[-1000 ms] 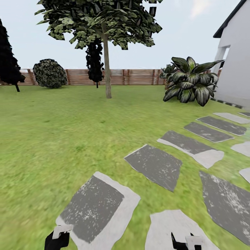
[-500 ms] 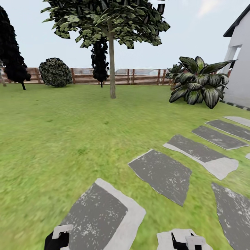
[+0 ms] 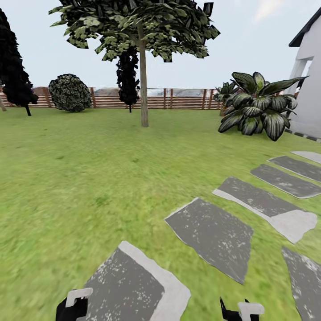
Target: In the garden, pick up the pesticide atomizer on the floor and spray pesticide onto both trees until each tree trunk is fully covered.
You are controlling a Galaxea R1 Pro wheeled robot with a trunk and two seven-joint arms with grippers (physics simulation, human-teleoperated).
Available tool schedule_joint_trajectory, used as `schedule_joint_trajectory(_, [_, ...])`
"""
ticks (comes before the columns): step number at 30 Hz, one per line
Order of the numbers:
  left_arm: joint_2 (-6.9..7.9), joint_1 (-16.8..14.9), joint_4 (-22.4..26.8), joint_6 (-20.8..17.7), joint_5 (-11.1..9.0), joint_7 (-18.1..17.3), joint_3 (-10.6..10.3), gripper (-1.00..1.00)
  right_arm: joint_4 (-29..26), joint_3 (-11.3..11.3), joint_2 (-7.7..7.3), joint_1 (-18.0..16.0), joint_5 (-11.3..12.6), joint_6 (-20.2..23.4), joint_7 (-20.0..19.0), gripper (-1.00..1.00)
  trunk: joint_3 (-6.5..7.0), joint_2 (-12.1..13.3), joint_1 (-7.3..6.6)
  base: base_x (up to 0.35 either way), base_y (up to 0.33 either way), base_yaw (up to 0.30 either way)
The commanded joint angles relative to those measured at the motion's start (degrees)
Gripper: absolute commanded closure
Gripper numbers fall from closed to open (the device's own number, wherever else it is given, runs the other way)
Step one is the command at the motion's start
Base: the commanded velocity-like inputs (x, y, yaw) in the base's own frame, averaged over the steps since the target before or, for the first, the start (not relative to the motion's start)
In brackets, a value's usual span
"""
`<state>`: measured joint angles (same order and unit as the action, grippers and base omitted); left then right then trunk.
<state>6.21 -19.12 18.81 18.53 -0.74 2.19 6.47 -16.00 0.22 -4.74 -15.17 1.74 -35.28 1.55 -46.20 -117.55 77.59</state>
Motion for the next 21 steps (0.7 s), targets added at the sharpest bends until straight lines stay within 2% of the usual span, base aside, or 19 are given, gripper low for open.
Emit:
schedule_joint_trajectory(1, [0.01, 0.0, 0.0, 0.2, -0.1, 0.1, 0.0, 1.00, 0.0, 0.0, 0.00, 0.0, 0.2, -0.2, 0.0, -1.00, -0.05, 0.0, 0.03, 0.336, 0.000, 0.000])
schedule_joint_trajectory(21, [-0.06, 0.0, -0.3, 0.2, -0.1, 0.0, 0.2, 1.00, 0.1, -0.1, -0.01, 0.0, 0.3, -0.2, 0.0, -1.00, -0.05, 0.0, 0.03, 0.337, 0.000, 0.000])
